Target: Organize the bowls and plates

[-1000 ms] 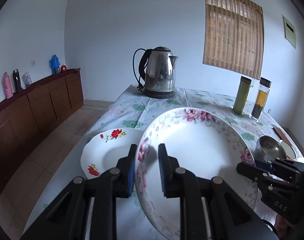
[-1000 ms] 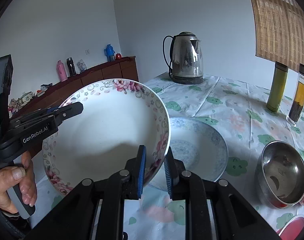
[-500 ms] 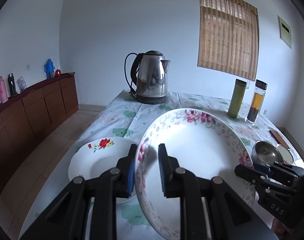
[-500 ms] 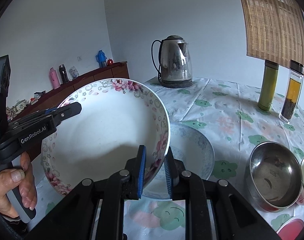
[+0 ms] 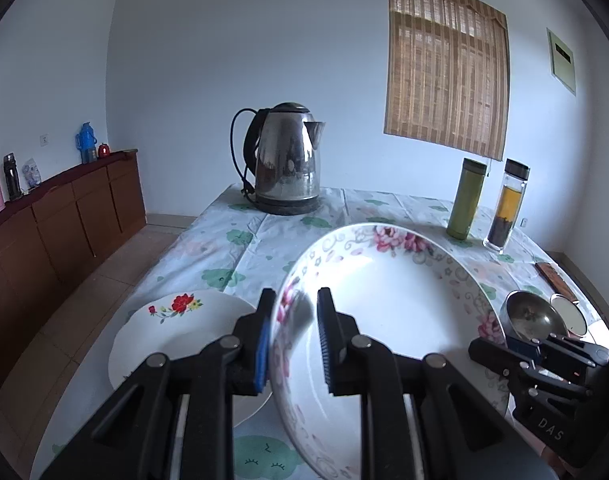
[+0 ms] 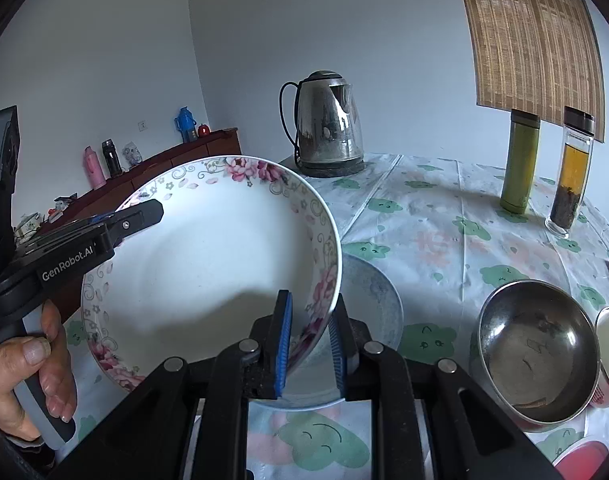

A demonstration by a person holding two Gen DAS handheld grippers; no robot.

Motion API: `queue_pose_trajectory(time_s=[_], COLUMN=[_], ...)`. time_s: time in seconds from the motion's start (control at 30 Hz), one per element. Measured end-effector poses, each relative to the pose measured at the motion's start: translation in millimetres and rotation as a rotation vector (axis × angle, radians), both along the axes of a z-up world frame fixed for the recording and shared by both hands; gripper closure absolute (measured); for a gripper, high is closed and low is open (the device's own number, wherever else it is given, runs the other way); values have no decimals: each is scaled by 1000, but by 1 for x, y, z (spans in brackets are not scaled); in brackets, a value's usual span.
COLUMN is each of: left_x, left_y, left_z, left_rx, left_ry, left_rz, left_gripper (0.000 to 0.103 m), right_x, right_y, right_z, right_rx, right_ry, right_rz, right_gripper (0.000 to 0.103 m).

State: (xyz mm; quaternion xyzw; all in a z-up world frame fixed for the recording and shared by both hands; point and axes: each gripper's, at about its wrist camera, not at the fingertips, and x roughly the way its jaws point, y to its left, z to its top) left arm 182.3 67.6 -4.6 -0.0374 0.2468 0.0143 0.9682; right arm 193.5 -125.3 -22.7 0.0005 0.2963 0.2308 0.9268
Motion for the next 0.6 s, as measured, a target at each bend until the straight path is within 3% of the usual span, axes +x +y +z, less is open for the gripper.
queue_pose_trajectory(time_s=[0.6], left_x=[28], left_y=[-11], left_z=[-19], left_rx=[-18], left_ry=[34], left_rz=[-39], left_gripper=[86], right_x=[14], right_y=[-10], right_z=[-12], right_rx=[-33], right_ry=[26], right_rz=[-64], right_gripper=[84])
